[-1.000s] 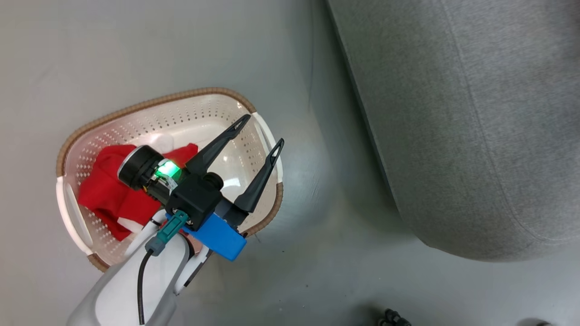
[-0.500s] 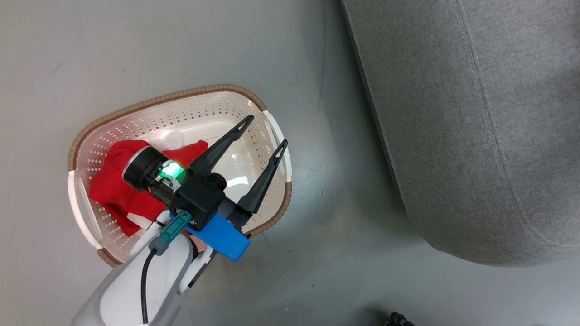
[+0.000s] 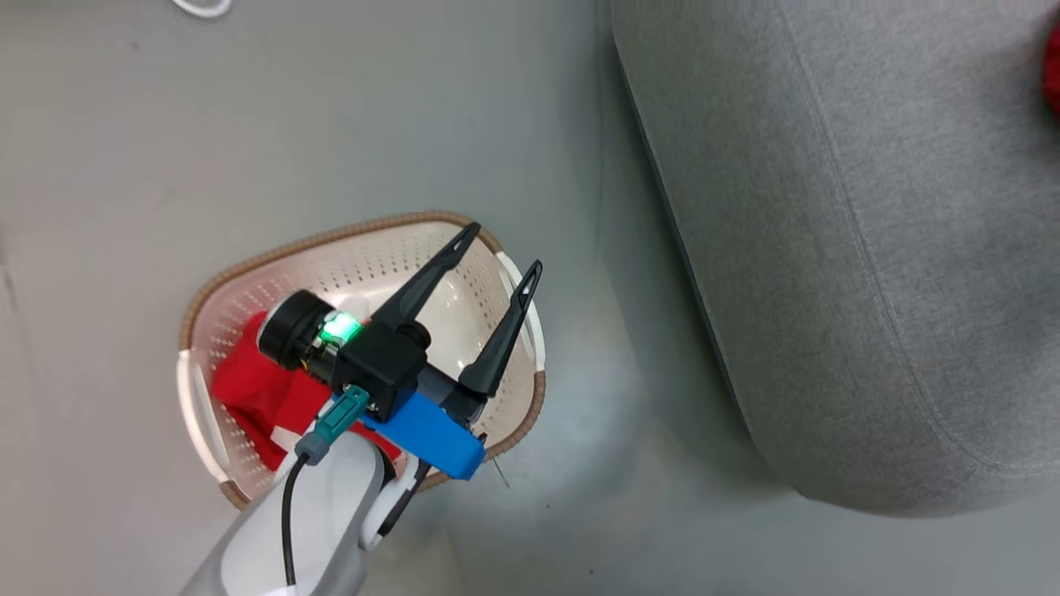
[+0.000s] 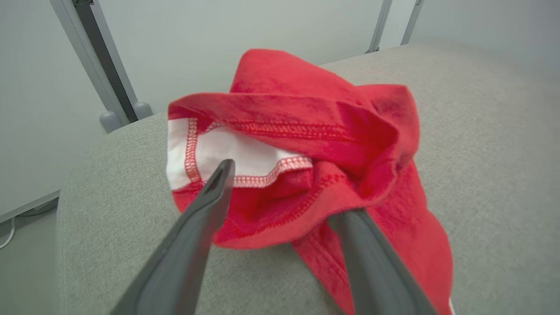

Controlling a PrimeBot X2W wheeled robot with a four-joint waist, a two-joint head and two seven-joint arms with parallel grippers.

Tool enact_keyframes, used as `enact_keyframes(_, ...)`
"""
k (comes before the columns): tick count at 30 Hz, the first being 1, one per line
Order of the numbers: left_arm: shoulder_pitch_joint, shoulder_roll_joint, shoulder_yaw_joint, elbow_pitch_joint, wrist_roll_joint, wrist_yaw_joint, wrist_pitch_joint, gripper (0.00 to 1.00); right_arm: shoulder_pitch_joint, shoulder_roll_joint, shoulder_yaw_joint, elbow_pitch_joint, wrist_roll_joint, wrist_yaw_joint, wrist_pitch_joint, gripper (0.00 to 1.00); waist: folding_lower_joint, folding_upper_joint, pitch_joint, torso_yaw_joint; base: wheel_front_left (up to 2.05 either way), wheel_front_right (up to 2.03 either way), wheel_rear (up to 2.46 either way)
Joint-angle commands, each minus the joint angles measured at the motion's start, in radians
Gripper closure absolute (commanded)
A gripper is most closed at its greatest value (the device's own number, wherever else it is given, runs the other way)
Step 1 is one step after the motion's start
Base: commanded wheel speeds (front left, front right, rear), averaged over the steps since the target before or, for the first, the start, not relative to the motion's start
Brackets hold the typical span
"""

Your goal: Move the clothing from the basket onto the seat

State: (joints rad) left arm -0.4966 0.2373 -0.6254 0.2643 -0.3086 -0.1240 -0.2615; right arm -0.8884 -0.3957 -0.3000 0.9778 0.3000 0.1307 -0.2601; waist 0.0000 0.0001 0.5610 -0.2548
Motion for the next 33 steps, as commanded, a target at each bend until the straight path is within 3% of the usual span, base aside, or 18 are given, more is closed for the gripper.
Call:
enact_keyframes(1,0.015,-0.004,0.007,0.002,-0.004,-0.004,-0.005,0.0,0.024,0.004,0.002,-0.008,-0.003,0.0,-0.006,0.0,0.0,-0.0001,-0.044,0.016,0.0,0.0,0.0)
enact_keyframes(19,0.244,-0.108,0.223,0.018,0.0,-0.008,-0.005,0.0,0.36,0.09,0.029,-0.232,-0.087,0.0,0.003,0.0,0.0,-0.0001,-0.339,0.078,0.0,0.0,0.0)
enact_keyframes(33,0.367,-0.149,0.355,0.037,0.0,-0.007,-0.005,0.0,0.684,0.239,0.037,-0.608,-0.215,0.0,0.071,0.0,0.0,-0.0001,-0.489,0.184,0.0,0.0,0.0)
